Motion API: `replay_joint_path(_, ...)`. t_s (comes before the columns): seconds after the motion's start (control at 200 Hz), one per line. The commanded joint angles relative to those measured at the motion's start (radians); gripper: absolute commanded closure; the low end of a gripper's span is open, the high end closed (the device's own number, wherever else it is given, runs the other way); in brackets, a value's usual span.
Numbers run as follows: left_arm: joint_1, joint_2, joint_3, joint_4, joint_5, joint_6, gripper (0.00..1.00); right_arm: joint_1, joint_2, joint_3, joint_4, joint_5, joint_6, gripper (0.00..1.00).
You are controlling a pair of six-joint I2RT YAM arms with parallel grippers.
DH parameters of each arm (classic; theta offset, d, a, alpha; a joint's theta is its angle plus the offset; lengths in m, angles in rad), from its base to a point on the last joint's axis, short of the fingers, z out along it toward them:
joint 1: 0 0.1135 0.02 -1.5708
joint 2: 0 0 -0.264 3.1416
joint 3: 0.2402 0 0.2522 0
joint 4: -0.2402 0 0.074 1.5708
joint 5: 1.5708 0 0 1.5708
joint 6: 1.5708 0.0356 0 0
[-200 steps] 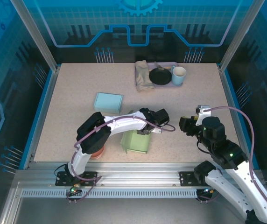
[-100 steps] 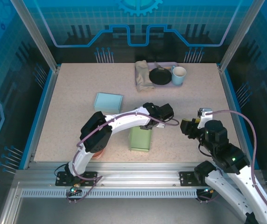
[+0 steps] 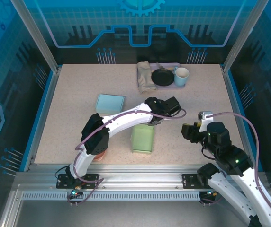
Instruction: Fold the paper box
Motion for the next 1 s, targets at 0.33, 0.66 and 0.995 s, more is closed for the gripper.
replay_joint_path(0.33, 0.011, -0.091, 0.223, -0.210, -0.060, -0.405, 0.55, -0.013, -0.028, 0.064, -0.065, 0.016, -0.091, 0.35)
replay_joint_path(0.66, 0.040, -0.310, -0.035, -0.265, -0.020, -0.785, 0.49, -0.014, 0.049, 0.003, 0.005, -0.069, -0.037, 0.35)
replay_joint_path(0.995, 0.065, -0.471, -0.300, -0.156, 0.130, -0.902, 0.44, -0.014, 0.156, -0.017, 0.069, -0.128, 0.000, 0.35)
